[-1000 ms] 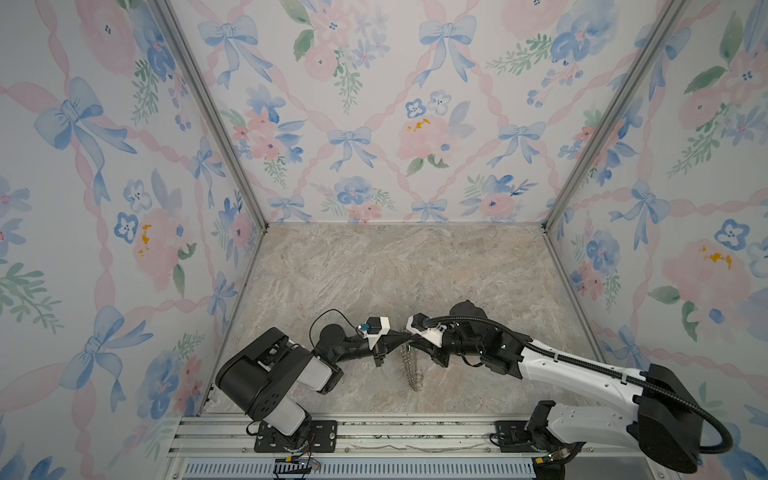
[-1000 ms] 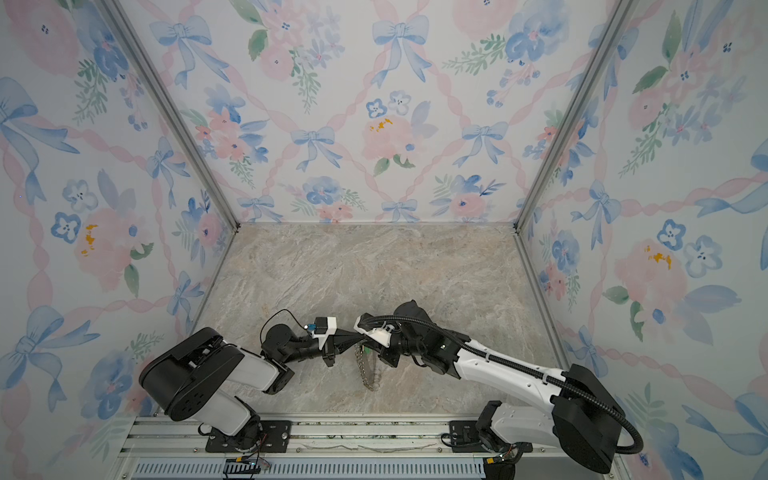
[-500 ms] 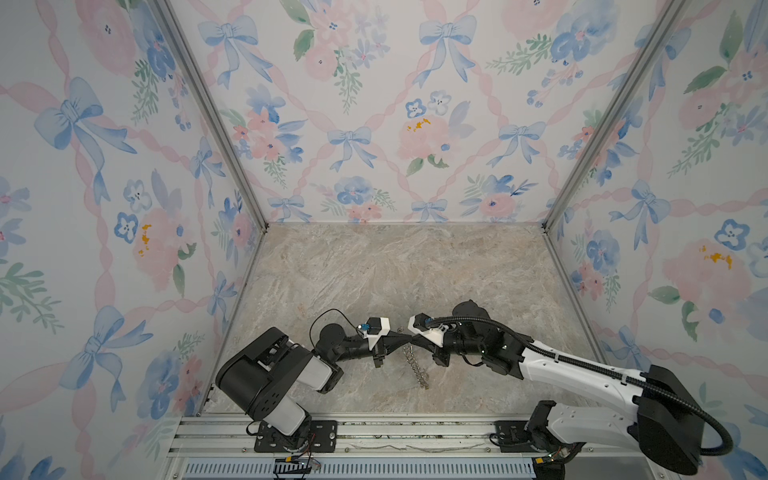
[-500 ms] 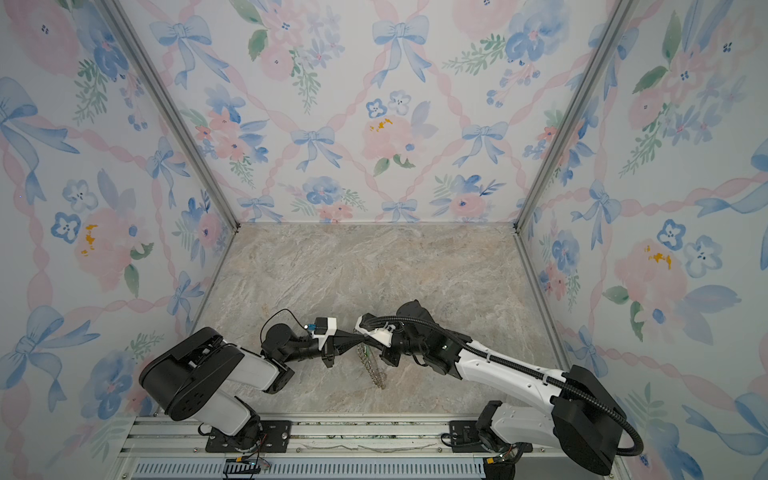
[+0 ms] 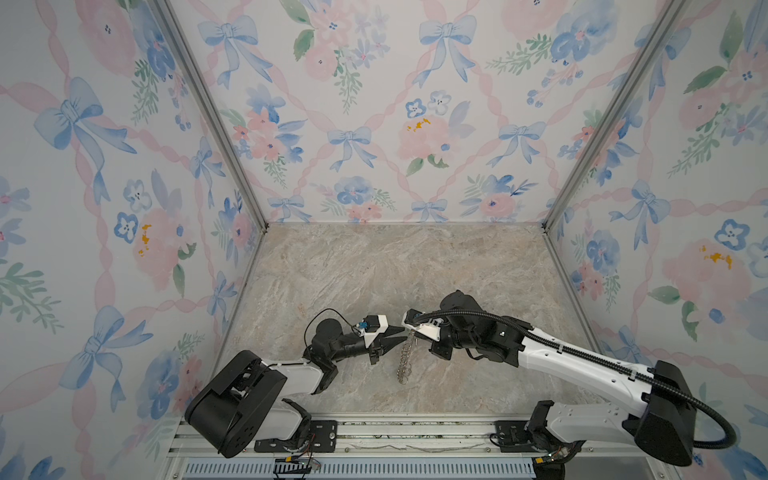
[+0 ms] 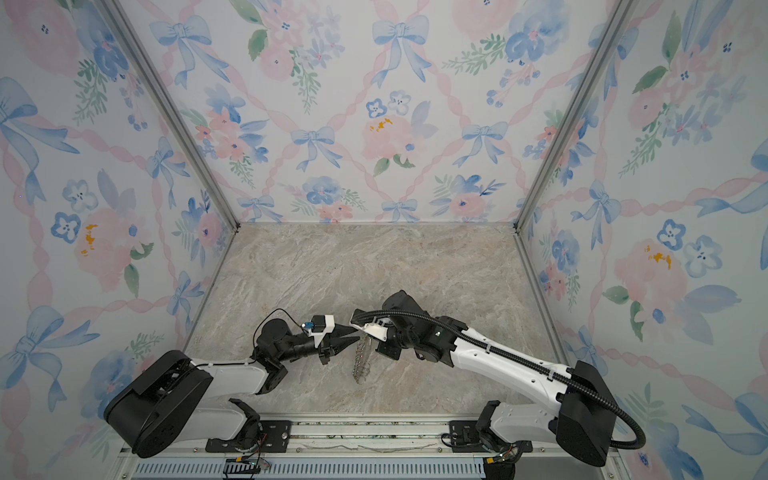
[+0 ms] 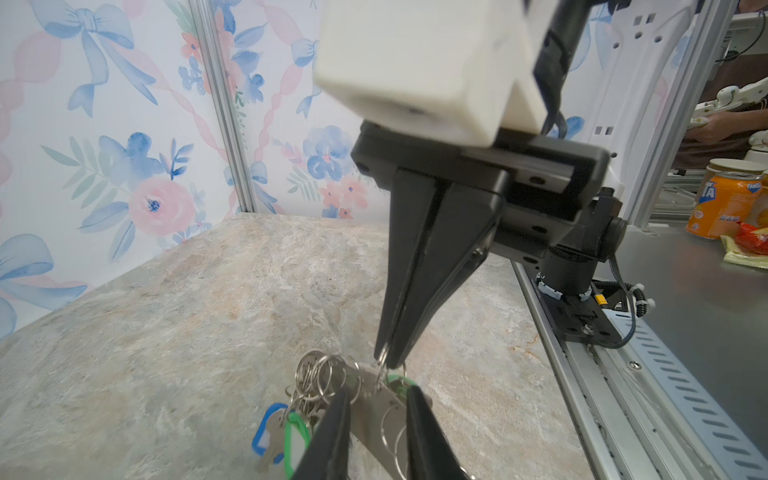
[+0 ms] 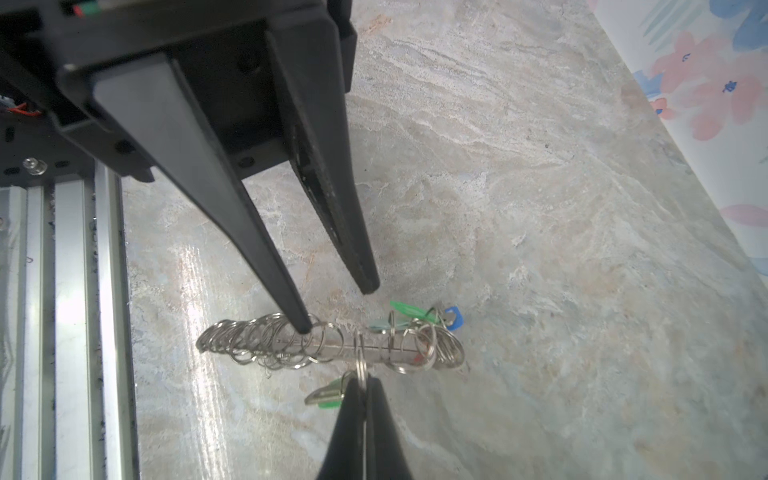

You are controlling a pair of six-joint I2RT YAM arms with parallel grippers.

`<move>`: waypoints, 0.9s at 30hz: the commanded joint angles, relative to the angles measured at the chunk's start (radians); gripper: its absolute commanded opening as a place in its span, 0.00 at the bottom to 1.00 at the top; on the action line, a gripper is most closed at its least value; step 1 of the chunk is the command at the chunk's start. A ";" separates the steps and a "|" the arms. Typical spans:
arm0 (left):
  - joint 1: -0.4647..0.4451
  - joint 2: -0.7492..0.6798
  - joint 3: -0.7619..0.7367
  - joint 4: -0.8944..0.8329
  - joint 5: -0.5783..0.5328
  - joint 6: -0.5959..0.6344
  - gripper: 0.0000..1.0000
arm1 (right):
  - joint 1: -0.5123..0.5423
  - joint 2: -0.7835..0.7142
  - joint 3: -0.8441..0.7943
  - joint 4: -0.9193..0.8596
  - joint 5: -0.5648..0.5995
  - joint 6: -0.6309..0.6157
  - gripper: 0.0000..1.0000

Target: Put the keys on the keyring

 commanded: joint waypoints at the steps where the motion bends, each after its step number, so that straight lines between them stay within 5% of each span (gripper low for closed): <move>1: 0.002 0.011 0.026 -0.075 0.041 0.035 0.26 | 0.031 0.009 0.053 -0.068 0.047 -0.041 0.00; 12: -0.013 0.028 0.042 -0.074 0.047 0.032 0.26 | 0.077 0.058 0.102 -0.076 0.053 -0.086 0.00; 27: -0.024 0.051 0.058 -0.074 0.053 0.026 0.00 | 0.099 0.093 0.132 -0.074 0.078 -0.101 0.06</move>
